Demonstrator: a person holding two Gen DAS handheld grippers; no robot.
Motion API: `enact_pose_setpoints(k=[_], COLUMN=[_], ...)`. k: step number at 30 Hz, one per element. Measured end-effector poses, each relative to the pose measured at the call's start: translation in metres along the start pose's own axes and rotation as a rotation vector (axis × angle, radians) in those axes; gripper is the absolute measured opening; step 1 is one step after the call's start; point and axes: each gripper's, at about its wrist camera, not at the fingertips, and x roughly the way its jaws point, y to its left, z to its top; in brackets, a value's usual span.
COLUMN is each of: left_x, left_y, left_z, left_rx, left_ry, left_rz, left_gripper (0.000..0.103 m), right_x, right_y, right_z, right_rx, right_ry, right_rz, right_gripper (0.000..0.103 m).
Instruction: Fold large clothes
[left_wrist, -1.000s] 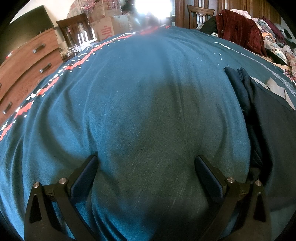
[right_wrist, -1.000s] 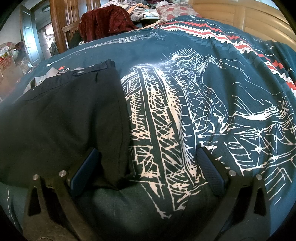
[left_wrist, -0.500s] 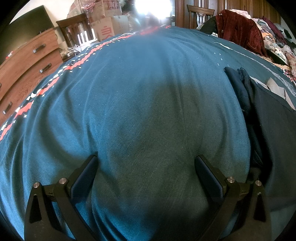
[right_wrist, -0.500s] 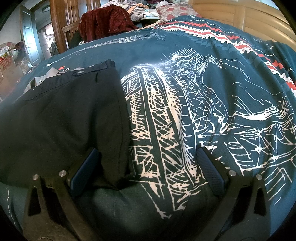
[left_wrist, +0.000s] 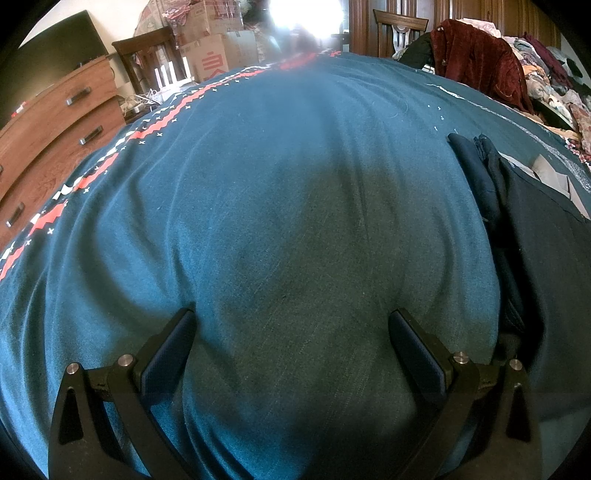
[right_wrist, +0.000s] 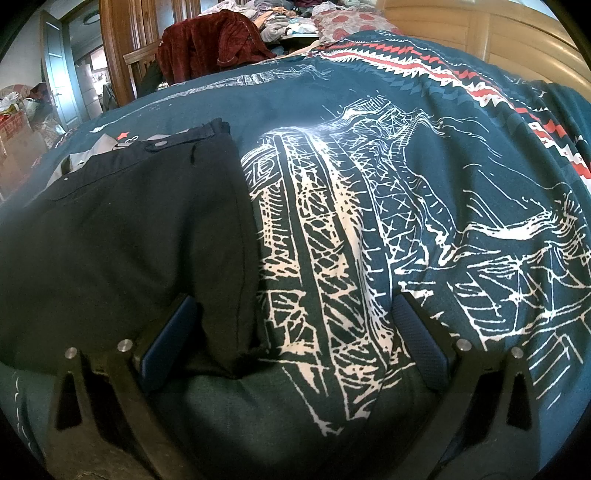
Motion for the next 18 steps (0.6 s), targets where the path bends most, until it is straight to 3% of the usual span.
enact_pose_setpoints(k=[18], left_x=[0.0008], left_y=[0.0007], left_z=[0.0012], left_rx=[0.001], left_ry=[0.001], left_rz=[0.000], left_gripper=[0.103], right_x=[0.0000], right_y=[0.0000], right_z=[-0.0001], right_rx=[0.001], right_ry=[0.000], right_rz=[0.000], right_gripper=[0.103])
